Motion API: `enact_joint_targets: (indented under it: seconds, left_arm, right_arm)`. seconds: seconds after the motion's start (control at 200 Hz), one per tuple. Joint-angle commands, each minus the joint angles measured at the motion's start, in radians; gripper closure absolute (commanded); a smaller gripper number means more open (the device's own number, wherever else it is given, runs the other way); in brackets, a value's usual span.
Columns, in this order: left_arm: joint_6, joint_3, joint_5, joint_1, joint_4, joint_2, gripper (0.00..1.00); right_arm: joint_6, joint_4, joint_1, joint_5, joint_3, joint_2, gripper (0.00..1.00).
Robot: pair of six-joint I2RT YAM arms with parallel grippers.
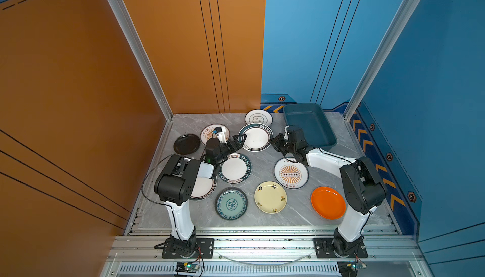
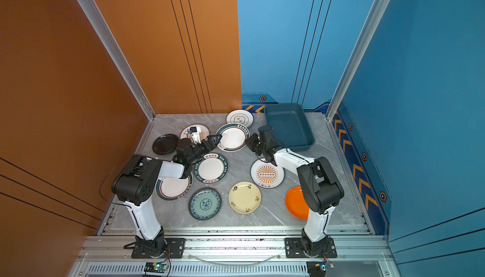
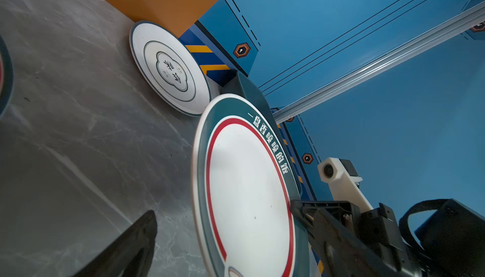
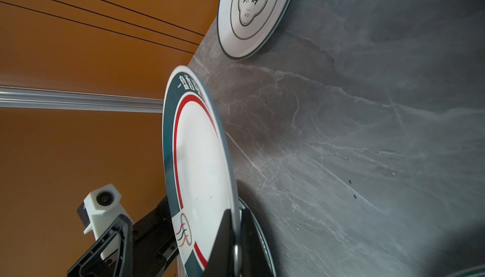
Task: Place the plates into the plastic bin on the countertop
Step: Pick up the plate from the top-center of the table.
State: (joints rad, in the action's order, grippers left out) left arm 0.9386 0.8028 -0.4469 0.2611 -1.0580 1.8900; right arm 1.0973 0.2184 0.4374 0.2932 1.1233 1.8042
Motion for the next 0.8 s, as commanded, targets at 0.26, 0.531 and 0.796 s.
enact_joint_targets:
  seconds: [0.26,0.531,0.796]
  left_arm:
    - [0.027,0.073,-0.065,0.013,-0.024,0.046,0.41]
    - [0.035,0.102,-0.135,0.013,-0.015,0.064,0.89]
    - [0.049,0.098,-0.160,0.015,-0.016,0.057,1.00]
  right_arm:
    - [0.001,0.057,0.032,0.054,-0.007,-0.052,1.00]
    - [-0.022,0.037,0.049,0.043,-0.011,-0.061,1.00]
    - [-0.067,0.056,0.055,0.068,-0.010,-0.064,0.71]
